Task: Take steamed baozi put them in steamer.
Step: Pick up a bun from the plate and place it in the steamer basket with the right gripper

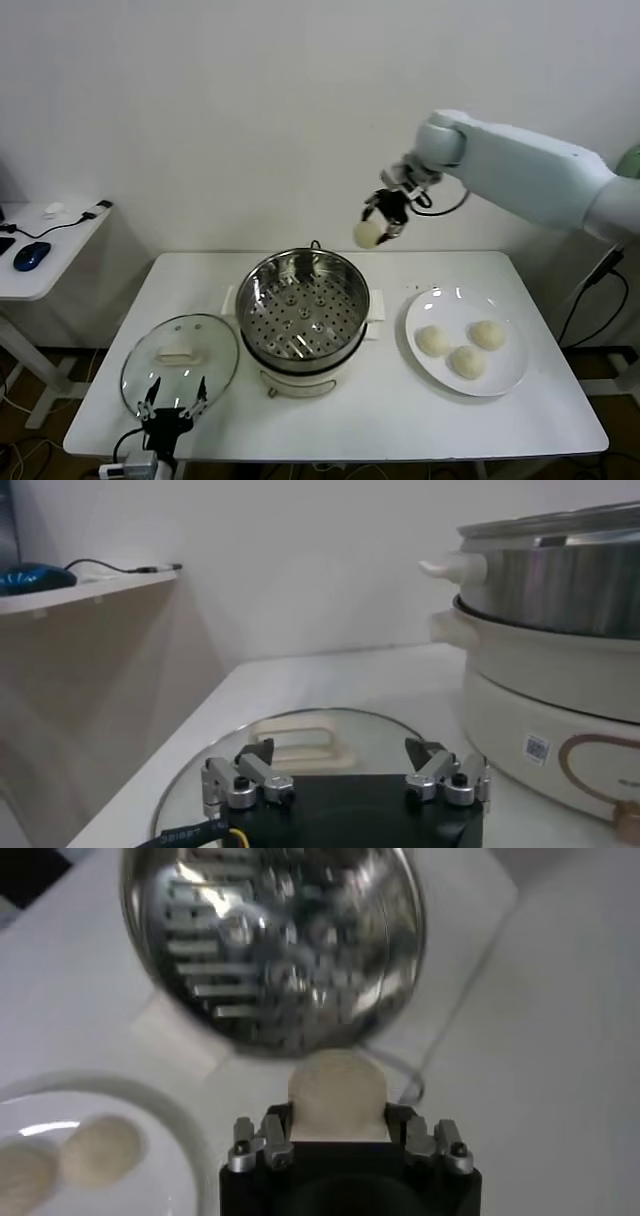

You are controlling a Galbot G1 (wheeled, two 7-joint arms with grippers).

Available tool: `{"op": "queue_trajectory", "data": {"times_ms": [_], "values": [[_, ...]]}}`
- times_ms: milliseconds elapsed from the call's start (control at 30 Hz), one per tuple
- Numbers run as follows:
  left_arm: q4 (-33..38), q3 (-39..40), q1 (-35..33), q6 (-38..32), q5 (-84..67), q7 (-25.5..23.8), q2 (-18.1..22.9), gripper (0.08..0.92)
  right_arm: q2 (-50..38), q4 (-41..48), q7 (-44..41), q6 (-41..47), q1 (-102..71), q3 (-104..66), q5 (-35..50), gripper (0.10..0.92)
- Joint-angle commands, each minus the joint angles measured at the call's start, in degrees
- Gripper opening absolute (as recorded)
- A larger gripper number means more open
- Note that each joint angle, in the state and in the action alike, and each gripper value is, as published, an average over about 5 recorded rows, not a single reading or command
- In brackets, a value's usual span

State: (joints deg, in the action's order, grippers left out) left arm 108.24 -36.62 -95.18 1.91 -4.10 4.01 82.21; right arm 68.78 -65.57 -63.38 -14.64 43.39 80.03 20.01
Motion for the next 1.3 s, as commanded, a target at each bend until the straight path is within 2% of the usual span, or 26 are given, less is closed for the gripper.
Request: {"op": "queue_trajectory", "data": {"times_ms": [33,333,433,867,1133,1200,1300], "values": [[0.42,-0.05,-0.27,-0.09,-0.12,0.08,-0.09,0.823,9.71,-8.66,-0.31,-13.02,5.10,4.21,-3.80,0.619],[1.17,0.09,-0.77,-0.28,-0.24,0.55,-0.01,0.823,16.06,12.14,1.08,-27.49,-11.06,-3.41,-29.72,0.619],[1.34,0.14,-0.86,-0.33,-0.25,0.59,0.04,0.823,18.23,18.15,1.97,-30.16,-15.11,-6.57,-34.97,0.619],[1.23,0.09,-0.83,-0.61,-0.34,0.79,0.21,0.823,21.43,27.54,3.23,-30.95,-20.54,-10.08,-37.01,0.619],[0.68,0.16,-0.55,-0.60,-0.33,0.85,0.14,0.823,21.21,28.55,2.51,-31.21,-20.50,-9.91,-35.19,0.619],[0.52,0.17,-0.37,-0.50,-0.28,0.87,0.13,0.823,21.39,28.95,3.20,-31.52,-20.55,-9.78,-34.72,0.649],[0.35,0.12,-0.12,-0.38,-0.25,0.93,0.10,0.823,21.63,29.48,4.41,-32.02,-20.50,-9.83,-33.99,0.737]]}}
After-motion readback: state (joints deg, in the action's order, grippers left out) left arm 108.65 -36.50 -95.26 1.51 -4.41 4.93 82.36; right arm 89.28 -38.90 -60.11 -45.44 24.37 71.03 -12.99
